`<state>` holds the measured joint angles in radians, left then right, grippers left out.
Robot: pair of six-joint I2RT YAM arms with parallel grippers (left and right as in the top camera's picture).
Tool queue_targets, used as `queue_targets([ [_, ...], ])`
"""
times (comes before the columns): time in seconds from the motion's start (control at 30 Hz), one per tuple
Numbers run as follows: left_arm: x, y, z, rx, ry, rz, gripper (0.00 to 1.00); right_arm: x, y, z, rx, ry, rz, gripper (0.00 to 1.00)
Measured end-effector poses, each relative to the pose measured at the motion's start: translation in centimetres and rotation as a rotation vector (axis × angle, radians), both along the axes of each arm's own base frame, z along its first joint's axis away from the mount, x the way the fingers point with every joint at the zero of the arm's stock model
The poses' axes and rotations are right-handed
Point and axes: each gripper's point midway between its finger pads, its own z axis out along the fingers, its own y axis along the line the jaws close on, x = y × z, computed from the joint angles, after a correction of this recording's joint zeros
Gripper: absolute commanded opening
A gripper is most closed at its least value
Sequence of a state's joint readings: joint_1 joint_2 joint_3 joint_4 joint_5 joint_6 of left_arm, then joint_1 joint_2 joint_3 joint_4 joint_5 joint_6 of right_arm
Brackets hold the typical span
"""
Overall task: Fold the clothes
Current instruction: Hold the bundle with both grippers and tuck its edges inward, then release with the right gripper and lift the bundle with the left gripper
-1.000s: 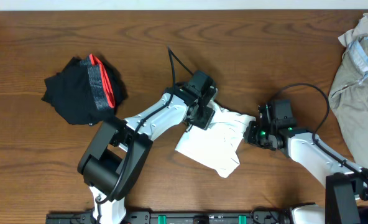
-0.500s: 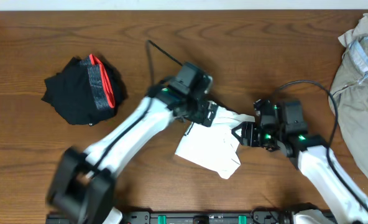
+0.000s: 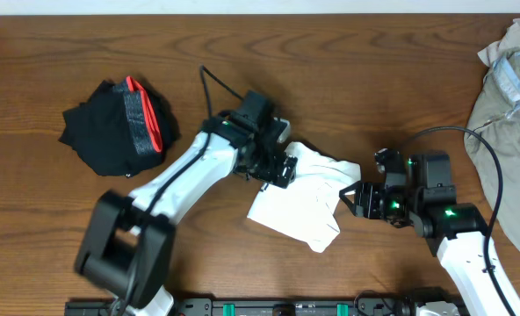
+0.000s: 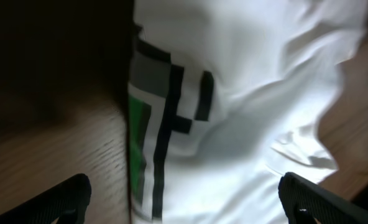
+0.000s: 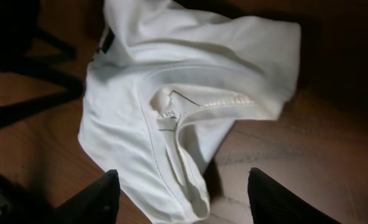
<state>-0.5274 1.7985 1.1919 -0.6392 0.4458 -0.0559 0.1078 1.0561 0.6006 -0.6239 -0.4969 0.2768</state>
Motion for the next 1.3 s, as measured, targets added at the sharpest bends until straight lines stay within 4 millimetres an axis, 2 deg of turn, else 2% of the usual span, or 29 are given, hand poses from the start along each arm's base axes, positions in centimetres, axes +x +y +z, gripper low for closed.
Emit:
queue_targets([
  [0.17,-0.8,-1.8,-3.0,-0.077,0.093,-0.057,0.98,-0.8,-0.3,-0.5,-0.005,0.045,-0.008,0.64],
  [0.27,-1.2,-3.2,-3.0,-0.171,0.132,-0.092,0.98,-1.0,-0.3,-0.5,-0.006,0.053,-0.009,0.64],
  [0.33,-1.7,-3.9,-2.9,-0.217,0.163,-0.107,0.75,-1.0,-0.4,-0.6,-0.009,0.054,-0.01,0.64],
  [0.37,-1.9,-4.0,-3.1,-0.224,0.177,-0.109,0.54,-1.0,-0.4,-0.6,-0.011,0.055,-0.011,0.64],
  [0.43,-2.5,-4.2,-3.9,-0.235,0.214,-0.12,0.27,-1.0,-0.5,-0.6,-0.014,0.057,-0.012,0.64],
  [0.5,-2.7,-4.3,-4.3,-0.238,0.23,-0.122,0.11,-1.1,-0.5,-0.7,-0.018,0.06,-0.014,0.64],
  [0.53,-2.8,-4.3,-4.4,-0.242,0.236,-0.123,0.06,-1.1,-0.6,-0.7,-0.02,0.061,-0.015,0.64],
  [0.73,-2.6,-3.5,-3.2,-0.252,0.261,-0.098,0.06,-1.2,-0.7,-0.8,-0.027,0.064,-0.018,0.64],
  [0.83,-1.2,-2.8,-0.5,-0.28,0.204,-0.071,0.06,-1.2,-0.7,-0.8,-0.027,0.064,-0.019,0.64],
  [0.9,0.9,-2.0,2.7,-0.315,0.117,-0.034,0.06,-1.1,-0.7,-0.8,-0.028,0.064,-0.019,0.64],
  [1.0,4.9,1.0,9.6,-0.385,-0.081,0.055,0.06,-1.1,-0.7,-0.8,-0.028,0.064,-0.019,0.64],
  [1.03,6.1,2.7,12.0,-0.403,-0.149,0.1,0.06,-1.1,-0.7,-0.8,-0.028,0.064,-0.019,0.63],
  [1.07,6.9,4.0,13.6,-0.412,-0.197,0.131,0.06,-1.1,-0.7,-0.8,-0.029,0.064,-0.02,0.63],
  [1.1,7.9,6.3,15.8,-0.421,-0.266,0.185,0.06,-1.1,-0.7,-0.8,-0.029,0.064,-0.019,0.63],
  [1.2,9.7,12.5,18.9,-0.416,-0.381,0.332,0.06,-1.1,-0.7,-0.8,-0.029,0.064,-0.02,0.63],
  [1.3,11.0,19.9,19.5,-0.381,-0.435,0.513,0.06,-1.1,-0.7,-0.8,-0.03,0.064,-0.02,0.63],
])
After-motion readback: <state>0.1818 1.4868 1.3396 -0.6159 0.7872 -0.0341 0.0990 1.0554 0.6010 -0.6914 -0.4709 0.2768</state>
